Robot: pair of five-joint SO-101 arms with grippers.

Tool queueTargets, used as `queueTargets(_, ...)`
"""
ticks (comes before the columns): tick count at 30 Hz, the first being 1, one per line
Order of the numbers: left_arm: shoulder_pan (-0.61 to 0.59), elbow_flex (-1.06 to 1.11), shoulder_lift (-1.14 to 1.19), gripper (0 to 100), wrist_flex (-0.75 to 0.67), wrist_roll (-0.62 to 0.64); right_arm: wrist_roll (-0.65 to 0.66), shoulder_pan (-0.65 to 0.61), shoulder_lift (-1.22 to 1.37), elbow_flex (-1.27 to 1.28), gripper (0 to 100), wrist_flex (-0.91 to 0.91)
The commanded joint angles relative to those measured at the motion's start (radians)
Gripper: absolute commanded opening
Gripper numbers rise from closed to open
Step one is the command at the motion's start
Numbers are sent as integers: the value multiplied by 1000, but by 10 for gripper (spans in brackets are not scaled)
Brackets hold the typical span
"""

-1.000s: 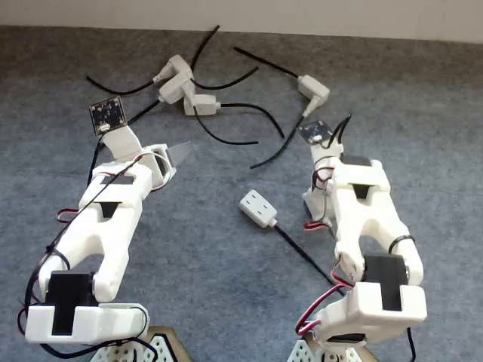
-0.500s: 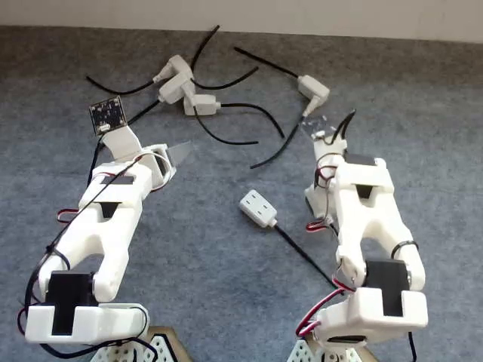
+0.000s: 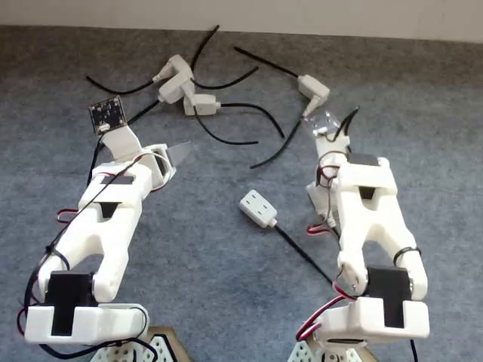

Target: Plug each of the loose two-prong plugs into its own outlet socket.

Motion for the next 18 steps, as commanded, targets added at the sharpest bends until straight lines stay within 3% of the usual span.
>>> queueTargets(1, 16, -39, -4, 396, 3, 0, -6, 15, -50, -28, 202, -7)
queueTargets(18, 16, -39, -4, 396, 3, 0, -11, 22, 147, -19, 202, -44)
